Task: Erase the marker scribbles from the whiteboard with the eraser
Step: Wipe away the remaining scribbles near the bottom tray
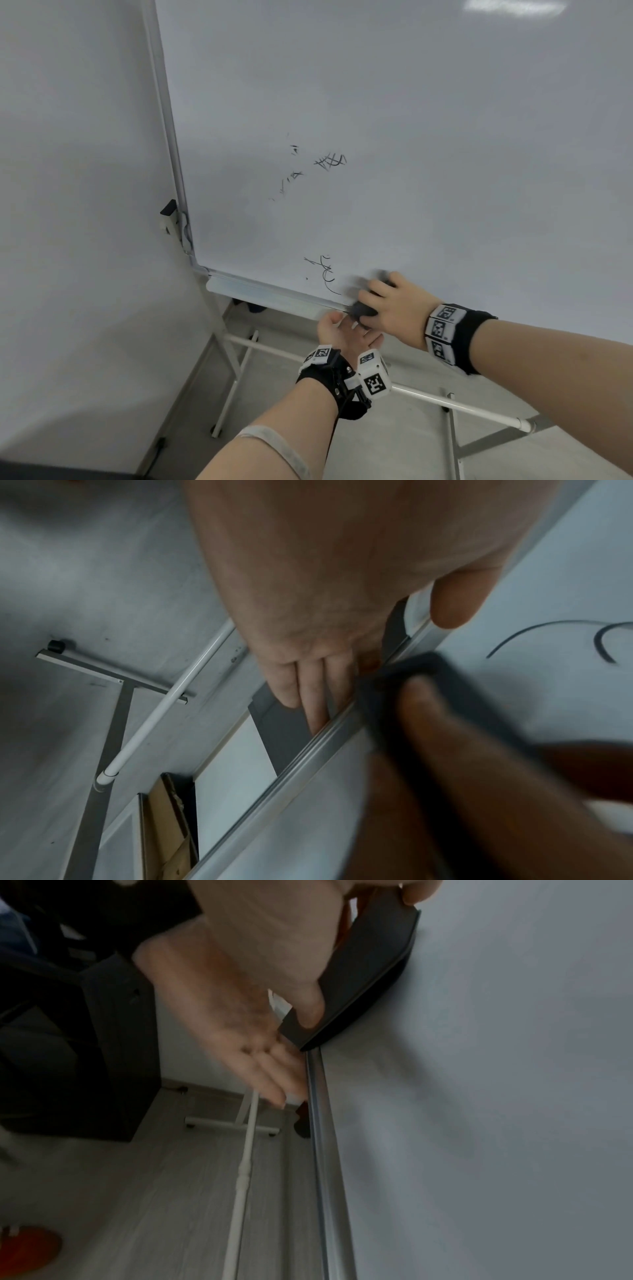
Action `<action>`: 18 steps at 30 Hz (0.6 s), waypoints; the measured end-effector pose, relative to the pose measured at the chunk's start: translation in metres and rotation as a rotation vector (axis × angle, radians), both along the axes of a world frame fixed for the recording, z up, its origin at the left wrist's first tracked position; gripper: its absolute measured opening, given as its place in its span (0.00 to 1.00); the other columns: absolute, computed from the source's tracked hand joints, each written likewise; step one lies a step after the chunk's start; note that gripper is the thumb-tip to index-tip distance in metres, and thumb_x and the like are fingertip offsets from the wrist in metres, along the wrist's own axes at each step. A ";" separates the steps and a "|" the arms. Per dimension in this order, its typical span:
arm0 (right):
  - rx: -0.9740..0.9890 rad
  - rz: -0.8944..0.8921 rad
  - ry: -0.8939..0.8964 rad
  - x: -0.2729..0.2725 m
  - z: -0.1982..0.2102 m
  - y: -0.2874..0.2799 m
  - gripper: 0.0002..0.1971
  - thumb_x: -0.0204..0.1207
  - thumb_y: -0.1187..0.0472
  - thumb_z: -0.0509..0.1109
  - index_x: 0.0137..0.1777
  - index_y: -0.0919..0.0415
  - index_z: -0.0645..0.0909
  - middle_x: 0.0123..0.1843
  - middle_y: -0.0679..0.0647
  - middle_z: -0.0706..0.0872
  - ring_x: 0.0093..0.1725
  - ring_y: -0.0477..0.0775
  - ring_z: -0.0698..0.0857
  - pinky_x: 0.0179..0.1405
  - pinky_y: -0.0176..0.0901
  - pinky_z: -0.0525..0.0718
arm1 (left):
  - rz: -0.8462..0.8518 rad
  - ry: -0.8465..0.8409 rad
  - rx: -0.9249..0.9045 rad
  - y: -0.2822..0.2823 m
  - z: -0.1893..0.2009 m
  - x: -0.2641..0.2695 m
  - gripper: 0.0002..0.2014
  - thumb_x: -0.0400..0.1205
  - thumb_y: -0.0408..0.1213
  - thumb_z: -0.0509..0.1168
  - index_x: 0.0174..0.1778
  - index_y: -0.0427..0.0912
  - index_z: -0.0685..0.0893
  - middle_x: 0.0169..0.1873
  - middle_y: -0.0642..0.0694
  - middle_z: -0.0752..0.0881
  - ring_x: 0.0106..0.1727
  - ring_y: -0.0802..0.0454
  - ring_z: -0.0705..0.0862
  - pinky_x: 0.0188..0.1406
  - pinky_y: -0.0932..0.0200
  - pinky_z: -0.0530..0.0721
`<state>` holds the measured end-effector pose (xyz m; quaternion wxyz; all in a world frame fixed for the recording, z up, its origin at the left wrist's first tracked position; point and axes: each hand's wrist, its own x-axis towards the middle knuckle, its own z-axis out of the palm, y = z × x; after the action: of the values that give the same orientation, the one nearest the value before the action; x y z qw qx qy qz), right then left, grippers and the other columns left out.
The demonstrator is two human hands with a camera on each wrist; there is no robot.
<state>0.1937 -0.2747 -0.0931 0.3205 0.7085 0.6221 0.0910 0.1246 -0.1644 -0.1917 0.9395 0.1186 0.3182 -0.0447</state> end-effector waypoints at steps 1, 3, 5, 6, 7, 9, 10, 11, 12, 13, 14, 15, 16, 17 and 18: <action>0.046 0.020 -0.002 -0.002 0.002 0.011 0.14 0.62 0.53 0.77 0.49 0.42 0.87 0.65 0.53 0.80 0.61 0.61 0.71 0.54 0.59 0.80 | -0.004 -0.001 0.004 0.000 -0.001 0.000 0.18 0.76 0.45 0.53 0.50 0.38 0.82 0.48 0.33 0.91 0.64 0.34 0.83 0.78 0.39 0.68; 0.164 0.068 -0.012 -0.005 0.011 0.030 0.16 0.66 0.56 0.72 0.53 0.42 0.86 0.66 0.54 0.79 0.62 0.62 0.72 0.56 0.59 0.79 | -0.023 0.010 0.014 0.001 -0.003 -0.001 0.22 0.76 0.45 0.52 0.56 0.35 0.82 0.53 0.30 0.89 0.62 0.32 0.83 0.78 0.38 0.67; 0.292 0.097 -0.033 -0.002 0.029 0.048 0.21 0.67 0.58 0.64 0.58 0.41 0.85 0.63 0.55 0.80 0.60 0.62 0.75 0.54 0.56 0.76 | -0.048 0.027 0.017 0.004 -0.001 -0.001 0.25 0.77 0.44 0.50 0.64 0.33 0.78 0.61 0.25 0.83 0.62 0.28 0.81 0.74 0.36 0.69; 0.352 0.110 -0.049 0.001 0.039 0.058 0.22 0.69 0.59 0.62 0.60 0.41 0.85 0.61 0.55 0.81 0.58 0.62 0.76 0.52 0.55 0.75 | -0.052 0.036 0.012 0.007 0.001 -0.001 0.25 0.77 0.43 0.50 0.66 0.34 0.76 0.67 0.24 0.79 0.65 0.26 0.79 0.72 0.34 0.68; 0.399 0.118 -0.061 0.003 0.049 0.068 0.22 0.70 0.60 0.60 0.61 0.42 0.84 0.60 0.56 0.81 0.57 0.63 0.77 0.51 0.55 0.74 | -0.051 0.044 -0.003 0.009 0.002 -0.001 0.24 0.78 0.43 0.49 0.66 0.36 0.75 0.71 0.25 0.76 0.70 0.25 0.76 0.72 0.34 0.68; 0.454 0.130 -0.076 0.006 0.062 0.080 0.22 0.72 0.63 0.59 0.61 0.43 0.84 0.59 0.57 0.80 0.57 0.64 0.78 0.50 0.55 0.73 | -0.061 0.061 -0.020 0.011 0.004 -0.002 0.22 0.79 0.43 0.49 0.64 0.35 0.76 0.74 0.26 0.73 0.75 0.25 0.72 0.74 0.34 0.66; 0.463 0.133 -0.075 0.007 0.062 0.083 0.22 0.73 0.63 0.58 0.61 0.43 0.84 0.59 0.57 0.80 0.57 0.64 0.77 0.50 0.55 0.73 | -0.067 0.059 -0.020 0.012 0.005 -0.002 0.22 0.79 0.43 0.49 0.61 0.33 0.76 0.74 0.26 0.72 0.76 0.25 0.71 0.74 0.33 0.66; 0.461 0.138 -0.072 0.007 0.061 0.083 0.22 0.73 0.63 0.59 0.61 0.43 0.84 0.59 0.57 0.80 0.57 0.64 0.77 0.51 0.56 0.72 | -0.065 0.056 -0.016 0.014 0.007 -0.003 0.22 0.78 0.42 0.49 0.59 0.32 0.77 0.74 0.26 0.73 0.76 0.24 0.71 0.74 0.32 0.65; 0.445 0.145 -0.066 0.007 0.056 0.081 0.21 0.73 0.62 0.60 0.60 0.42 0.84 0.59 0.57 0.80 0.58 0.64 0.76 0.51 0.56 0.72 | -0.068 0.060 -0.005 0.015 0.007 -0.003 0.22 0.77 0.42 0.50 0.58 0.32 0.77 0.74 0.26 0.73 0.76 0.24 0.70 0.74 0.32 0.65; 0.415 0.159 -0.056 0.006 0.050 0.077 0.19 0.73 0.61 0.62 0.60 0.41 0.84 0.60 0.56 0.80 0.58 0.63 0.76 0.52 0.56 0.73 | -0.076 0.069 0.007 0.016 0.008 -0.003 0.22 0.76 0.42 0.51 0.59 0.32 0.77 0.74 0.26 0.73 0.76 0.24 0.70 0.75 0.32 0.64; 0.367 0.175 -0.041 0.004 0.042 0.072 0.18 0.72 0.59 0.66 0.59 0.41 0.84 0.61 0.55 0.79 0.59 0.63 0.75 0.53 0.57 0.74 | -0.087 0.083 0.015 0.016 0.007 -0.003 0.24 0.75 0.43 0.52 0.62 0.32 0.77 0.73 0.26 0.74 0.76 0.24 0.70 0.75 0.31 0.63; 0.308 0.182 -0.021 0.003 0.033 0.066 0.17 0.70 0.58 0.69 0.58 0.40 0.84 0.61 0.54 0.78 0.59 0.62 0.73 0.55 0.58 0.75 | -0.089 0.101 0.026 0.016 0.007 -0.005 0.27 0.75 0.44 0.52 0.65 0.32 0.77 0.72 0.25 0.75 0.75 0.24 0.72 0.76 0.31 0.62; 0.258 0.176 -0.001 0.001 0.025 0.059 0.18 0.68 0.57 0.73 0.58 0.40 0.84 0.61 0.54 0.77 0.60 0.62 0.72 0.56 0.60 0.76 | -0.083 0.110 0.040 0.014 0.007 -0.006 0.28 0.75 0.45 0.52 0.66 0.32 0.77 0.69 0.25 0.78 0.71 0.25 0.75 0.74 0.31 0.64; 0.227 0.162 0.013 -0.001 0.019 0.055 0.18 0.67 0.56 0.74 0.57 0.40 0.84 0.61 0.54 0.76 0.60 0.62 0.71 0.56 0.61 0.77 | -0.067 0.112 0.054 0.014 0.005 -0.007 0.27 0.76 0.46 0.52 0.64 0.32 0.79 0.63 0.25 0.83 0.65 0.27 0.79 0.72 0.32 0.68; 0.219 0.150 0.022 -0.003 0.015 0.051 0.18 0.66 0.56 0.75 0.56 0.41 0.84 0.61 0.54 0.76 0.59 0.63 0.71 0.56 0.62 0.78 | -0.048 0.105 0.073 0.014 0.007 -0.010 0.26 0.76 0.47 0.51 0.59 0.31 0.80 0.55 0.28 0.87 0.59 0.30 0.82 0.67 0.36 0.72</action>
<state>0.1907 -0.2232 -0.0779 0.2265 0.6916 0.6634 0.1743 0.1146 -0.1502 -0.1852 0.9152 0.1579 0.3656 -0.0618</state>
